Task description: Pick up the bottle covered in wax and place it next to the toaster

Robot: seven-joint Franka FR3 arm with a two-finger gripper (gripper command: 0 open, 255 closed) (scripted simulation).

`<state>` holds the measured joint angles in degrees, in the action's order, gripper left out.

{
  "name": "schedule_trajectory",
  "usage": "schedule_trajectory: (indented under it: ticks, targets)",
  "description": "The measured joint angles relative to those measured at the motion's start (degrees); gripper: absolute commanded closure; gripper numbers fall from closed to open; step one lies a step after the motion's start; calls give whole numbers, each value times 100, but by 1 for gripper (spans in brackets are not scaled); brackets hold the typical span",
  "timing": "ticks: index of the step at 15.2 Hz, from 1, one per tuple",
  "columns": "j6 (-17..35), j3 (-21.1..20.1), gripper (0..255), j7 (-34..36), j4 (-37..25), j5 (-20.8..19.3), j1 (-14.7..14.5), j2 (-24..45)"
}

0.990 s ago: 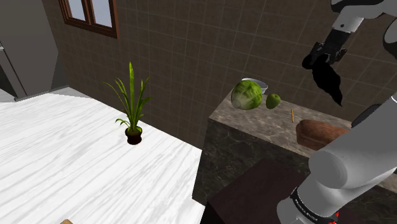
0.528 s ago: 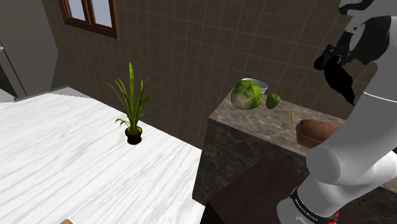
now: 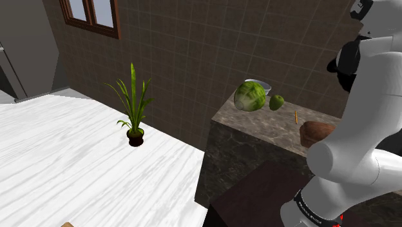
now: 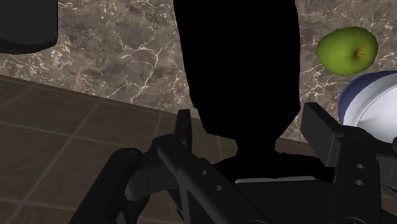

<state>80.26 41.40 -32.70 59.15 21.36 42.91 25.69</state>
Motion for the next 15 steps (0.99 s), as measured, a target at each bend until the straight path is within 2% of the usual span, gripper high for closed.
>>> schedule_trajectory:
  ticks: [7,15]
  targets:
    - [683,48,255,-67,953,-184,-321,-270]
    - [1386,59,255,-116,1812,-285,-553,-432]
